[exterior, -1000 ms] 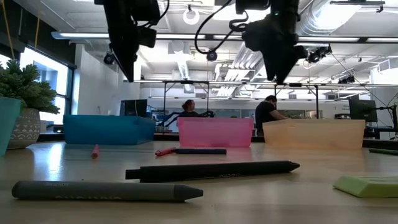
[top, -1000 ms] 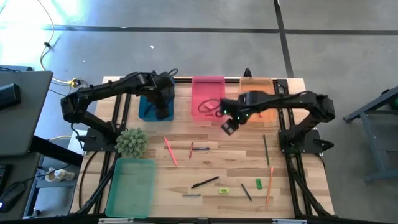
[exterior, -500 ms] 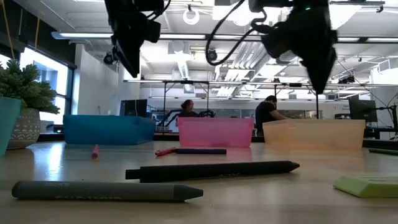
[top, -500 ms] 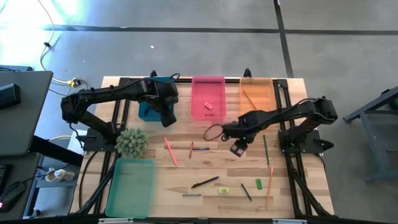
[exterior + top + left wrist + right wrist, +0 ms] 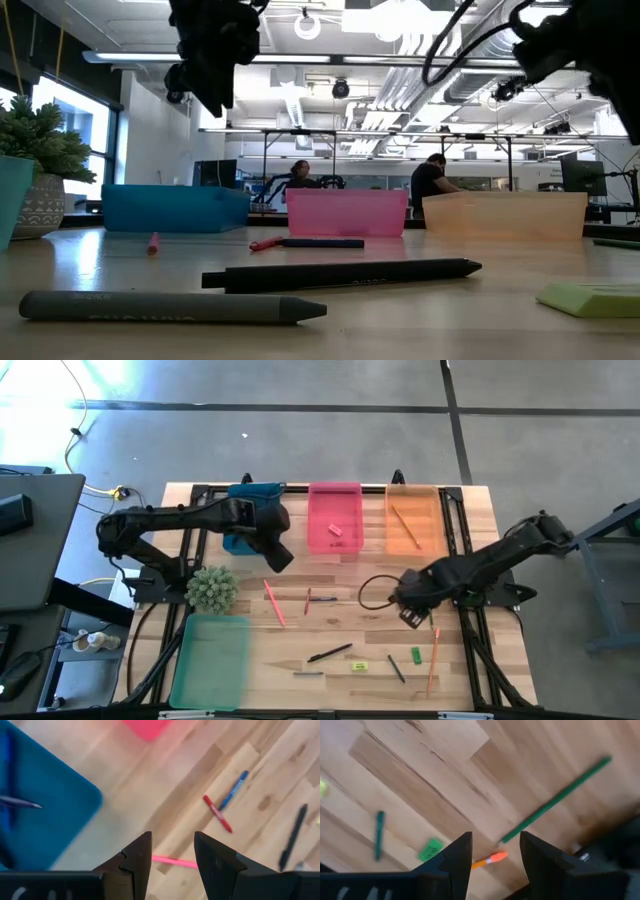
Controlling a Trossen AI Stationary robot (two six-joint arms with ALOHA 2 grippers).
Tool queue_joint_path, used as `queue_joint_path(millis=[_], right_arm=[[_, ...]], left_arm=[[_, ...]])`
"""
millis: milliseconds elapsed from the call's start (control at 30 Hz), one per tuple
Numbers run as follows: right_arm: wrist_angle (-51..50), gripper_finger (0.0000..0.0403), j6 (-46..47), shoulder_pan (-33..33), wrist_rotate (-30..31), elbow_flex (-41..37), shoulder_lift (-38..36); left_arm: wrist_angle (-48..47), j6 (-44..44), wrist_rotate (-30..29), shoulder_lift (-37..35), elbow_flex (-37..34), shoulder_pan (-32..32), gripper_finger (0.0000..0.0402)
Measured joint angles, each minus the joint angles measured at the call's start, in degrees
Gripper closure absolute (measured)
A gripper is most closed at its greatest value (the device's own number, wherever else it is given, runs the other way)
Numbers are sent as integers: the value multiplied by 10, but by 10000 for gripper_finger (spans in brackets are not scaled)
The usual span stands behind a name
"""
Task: Sort crayons/erasers/pens/pencils in bins
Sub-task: Put the green eraser into the pink bin
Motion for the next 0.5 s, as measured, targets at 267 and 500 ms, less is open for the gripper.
queue_joint_path(millis=[267, 500], right_arm=[[32, 247, 279, 78, 9, -22, -39], [92, 247, 366, 156, 58, -22, -30]], left_arm=[[0, -102, -6, 0, 0, -78, 267], [0, -148, -27, 0, 0, -130, 267]])
